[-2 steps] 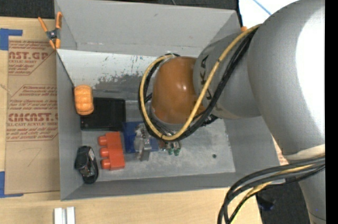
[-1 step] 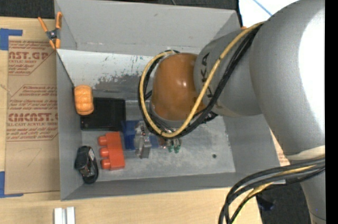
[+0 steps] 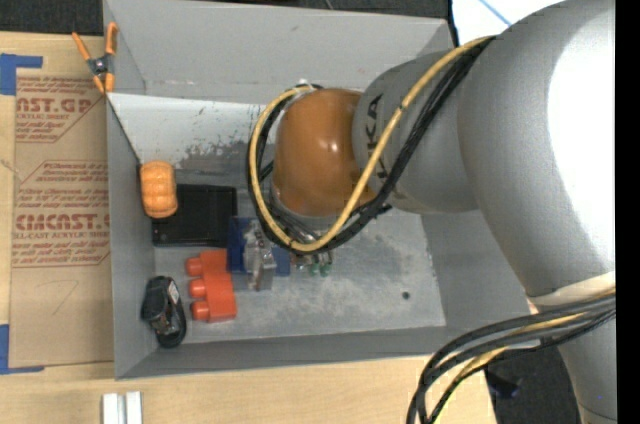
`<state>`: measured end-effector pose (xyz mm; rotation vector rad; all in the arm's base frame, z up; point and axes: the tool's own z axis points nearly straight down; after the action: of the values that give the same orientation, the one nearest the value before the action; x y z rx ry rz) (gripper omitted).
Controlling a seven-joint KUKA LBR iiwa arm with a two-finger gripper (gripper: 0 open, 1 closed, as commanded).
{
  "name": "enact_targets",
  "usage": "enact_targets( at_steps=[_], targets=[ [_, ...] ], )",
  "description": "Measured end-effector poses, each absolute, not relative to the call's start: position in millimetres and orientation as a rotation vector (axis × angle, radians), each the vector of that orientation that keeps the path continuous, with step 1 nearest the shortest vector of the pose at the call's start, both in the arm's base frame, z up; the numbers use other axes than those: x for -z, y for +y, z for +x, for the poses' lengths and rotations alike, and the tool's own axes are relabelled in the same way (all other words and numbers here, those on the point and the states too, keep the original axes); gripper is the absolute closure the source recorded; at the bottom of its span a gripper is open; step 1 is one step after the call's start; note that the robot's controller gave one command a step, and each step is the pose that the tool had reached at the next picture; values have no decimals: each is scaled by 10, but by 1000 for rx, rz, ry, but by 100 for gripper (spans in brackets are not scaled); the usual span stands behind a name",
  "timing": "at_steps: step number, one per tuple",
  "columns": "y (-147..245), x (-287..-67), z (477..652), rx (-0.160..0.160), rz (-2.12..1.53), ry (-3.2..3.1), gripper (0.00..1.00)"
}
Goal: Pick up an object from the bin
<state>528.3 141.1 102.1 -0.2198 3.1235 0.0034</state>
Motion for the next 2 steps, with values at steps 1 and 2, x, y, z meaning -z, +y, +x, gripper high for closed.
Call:
enact_targets(
  at_steps=[1,2],
  targets=[
    [751,-751,4918,-10,-17,3128,100],
    [1386,-2389,5367,-11,-370,3097,100]
  ],
)
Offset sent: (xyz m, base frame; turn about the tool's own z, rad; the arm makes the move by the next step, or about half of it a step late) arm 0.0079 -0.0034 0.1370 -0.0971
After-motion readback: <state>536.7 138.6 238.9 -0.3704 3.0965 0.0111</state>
